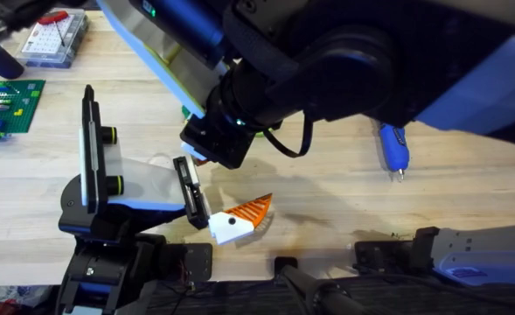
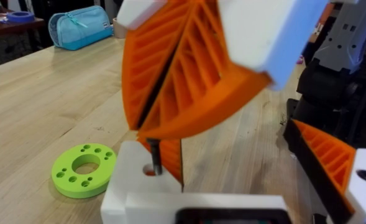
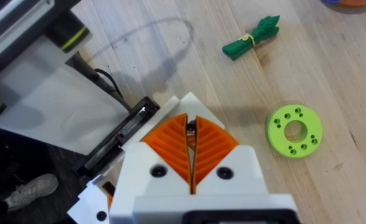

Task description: Pick up the gripper from the table and insert it into the empty holder that is missing its gripper. Then pick up a screw, insert it into the mounting hole, and use the screwdriver to tighten it. Finally, clean up the table by picking up the vegetable and placing it into the bucket.

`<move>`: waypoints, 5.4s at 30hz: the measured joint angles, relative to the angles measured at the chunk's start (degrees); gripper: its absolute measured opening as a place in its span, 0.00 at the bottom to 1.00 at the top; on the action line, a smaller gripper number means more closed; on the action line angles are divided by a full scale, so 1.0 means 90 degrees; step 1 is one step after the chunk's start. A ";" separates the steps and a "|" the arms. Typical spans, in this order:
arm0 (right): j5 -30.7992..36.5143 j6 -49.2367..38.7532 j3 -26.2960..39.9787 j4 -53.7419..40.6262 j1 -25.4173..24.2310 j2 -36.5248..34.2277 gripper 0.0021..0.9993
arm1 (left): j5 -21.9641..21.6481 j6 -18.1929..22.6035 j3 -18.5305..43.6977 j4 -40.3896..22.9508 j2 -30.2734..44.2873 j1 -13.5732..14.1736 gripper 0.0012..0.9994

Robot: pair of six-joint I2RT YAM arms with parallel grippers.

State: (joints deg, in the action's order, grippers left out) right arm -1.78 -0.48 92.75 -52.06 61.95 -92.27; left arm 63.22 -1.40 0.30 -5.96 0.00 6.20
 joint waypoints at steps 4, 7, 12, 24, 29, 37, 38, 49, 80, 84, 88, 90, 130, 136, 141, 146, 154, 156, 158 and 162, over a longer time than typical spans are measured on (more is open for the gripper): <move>0.0000 0.0002 -0.0002 -0.0021 0.0000 0.0000 0.01 | 0.0002 -0.0030 0.0000 0.0000 0.0001 0.0000 0.99; 0.0000 0.0002 -0.0002 -0.0024 0.0000 0.0000 0.01 | 0.0002 -0.0043 0.0000 0.0000 0.0000 -0.0002 0.99; 0.0000 0.0004 0.0000 -0.0051 0.0000 0.0035 0.01 | 0.0002 -0.0040 0.0000 0.0001 0.0001 -0.0002 0.99; 0.0061 -0.0002 0.0033 -0.0076 0.0000 0.0590 0.01 | 0.0002 -0.0040 0.0000 0.0002 0.0000 0.0000 0.99; 0.0219 -0.0003 0.0036 -0.0080 0.0000 0.0588 0.01 | 0.0002 -0.0040 0.0000 0.0002 0.0001 0.0000 0.99; 0.0264 -0.0001 0.0036 -0.0100 0.0000 0.0585 0.01 | 0.0002 -0.0040 0.0000 0.0002 0.0001 -0.0001 0.99; 0.0262 0.0000 0.0036 -0.0104 0.0000 0.0585 0.01 | 0.0002 -0.0040 0.0000 0.0001 0.0000 -0.0002 0.99; 0.0146 0.0026 0.0036 -0.0112 0.0000 0.0539 0.01 | 0.0002 -0.0040 0.0000 0.0002 0.0000 -0.0002 0.99; 0.0066 -0.0098 0.0036 -0.0099 0.0000 0.0119 0.01 | 0.0002 -0.0040 0.0000 0.0002 0.0001 0.0000 0.99; 0.0066 -0.0098 0.0036 -0.0063 0.0000 0.0119 0.01 | 0.0002 -0.0040 0.0000 0.0002 0.0001 -0.0002 0.99; 0.0066 -0.0098 0.0009 0.0031 0.0000 0.0119 0.01 | 0.0002 -0.0040 0.0000 0.0002 0.0001 -0.0002 0.99; 0.0066 -0.0098 -0.0024 0.0058 0.0000 0.0119 0.01 | 0.0002 -0.0040 0.0000 0.0002 0.0001 -0.0002 0.99; 0.0051 -0.0098 -0.0165 -0.0033 0.0000 -0.0097 0.01 | 0.0002 -0.0040 0.0000 0.0002 0.0001 -0.0002 0.99; 0.0046 -0.0124 -0.0165 -0.0052 0.0000 -0.0147 0.11 | 0.0002 -0.0040 0.0000 0.0000 0.0001 -0.0002 0.99; 0.0064 -0.0163 -0.0163 -0.0037 0.0000 -0.0279 0.46 | 0.0002 -0.0098 0.0000 -0.0003 0.0001 -0.0002 0.99; 0.0120 -0.0147 -0.0163 -0.0056 -0.0045 -0.0277 0.62 | 0.0002 -0.0110 0.0000 0.0000 0.0001 -0.0002 0.99; 0.0240 -0.0141 -0.0163 -0.0067 -0.0096 -0.0274 0.82 | 0.0000 -0.0122 0.0000 -0.0002 0.0000 -0.0004 0.99; 0.0245 -0.0139 -0.0163 -0.0067 -0.0106 -0.0274 0.84 | 0.0000 -0.0123 0.0000 0.0000 0.0001 -0.0010 0.99; 0.0245 -0.0139 -0.0163 -0.0067 -0.0107 -0.0272 0.85 | 0.0000 -0.0127 0.0000 0.0000 0.0001 -0.0010 0.99; 0.0245 -0.0139 -0.0163 -0.0067 -0.0107 -0.0274 0.85 | 0.0000 -0.0133 0.0000 0.0000 0.0001 -0.0010 0.99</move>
State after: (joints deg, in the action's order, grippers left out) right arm 0.43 -1.74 91.29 -52.66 60.99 -94.73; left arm 63.22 -2.59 0.30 -5.96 0.01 6.11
